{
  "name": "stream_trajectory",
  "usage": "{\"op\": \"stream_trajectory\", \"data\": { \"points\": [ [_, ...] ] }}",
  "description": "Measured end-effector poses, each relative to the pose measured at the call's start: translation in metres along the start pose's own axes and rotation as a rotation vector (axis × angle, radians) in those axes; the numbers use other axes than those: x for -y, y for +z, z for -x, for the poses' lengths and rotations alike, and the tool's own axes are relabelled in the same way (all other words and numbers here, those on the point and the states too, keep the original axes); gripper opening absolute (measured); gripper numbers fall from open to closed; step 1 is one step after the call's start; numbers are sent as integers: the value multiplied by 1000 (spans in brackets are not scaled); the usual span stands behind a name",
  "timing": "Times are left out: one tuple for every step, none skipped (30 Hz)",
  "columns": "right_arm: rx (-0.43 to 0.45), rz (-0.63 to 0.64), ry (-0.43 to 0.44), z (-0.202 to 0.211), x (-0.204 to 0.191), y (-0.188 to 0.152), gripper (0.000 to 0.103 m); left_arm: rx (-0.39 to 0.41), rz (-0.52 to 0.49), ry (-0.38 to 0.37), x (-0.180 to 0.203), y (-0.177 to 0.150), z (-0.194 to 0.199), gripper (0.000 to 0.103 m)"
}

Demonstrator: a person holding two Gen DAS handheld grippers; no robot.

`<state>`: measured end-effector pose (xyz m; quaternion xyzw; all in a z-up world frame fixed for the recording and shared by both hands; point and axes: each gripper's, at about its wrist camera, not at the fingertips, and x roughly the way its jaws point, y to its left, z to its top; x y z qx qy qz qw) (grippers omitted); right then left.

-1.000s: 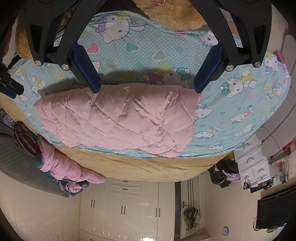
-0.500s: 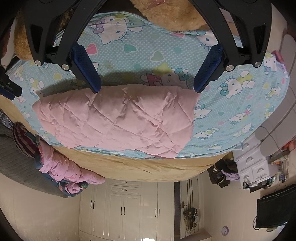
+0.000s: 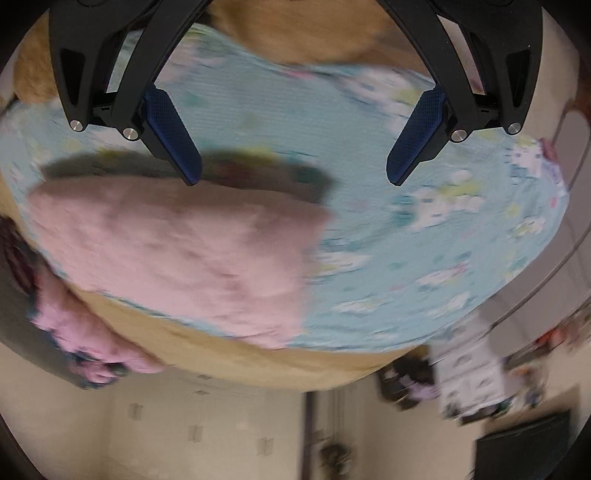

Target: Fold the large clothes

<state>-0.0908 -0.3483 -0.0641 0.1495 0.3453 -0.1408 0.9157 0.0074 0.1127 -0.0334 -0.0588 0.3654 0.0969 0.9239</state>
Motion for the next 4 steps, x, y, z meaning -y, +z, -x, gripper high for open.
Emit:
{"op": "stream_trajectory", "data": {
  "points": [
    [-10,-64,-80,-6,34,-2,99,1,14,39,-16,7,-8,94],
    [-26,-150,-183,-11,78,-6,99,8,33,88,-41,16,-19,94],
    [-32,-225,-264,-13,116,-11,99,4,60,134,-64,26,-29,94],
    [-36,-292,-347,-13,152,-16,99,-7,84,168,-82,33,-38,94]
  ]
}}
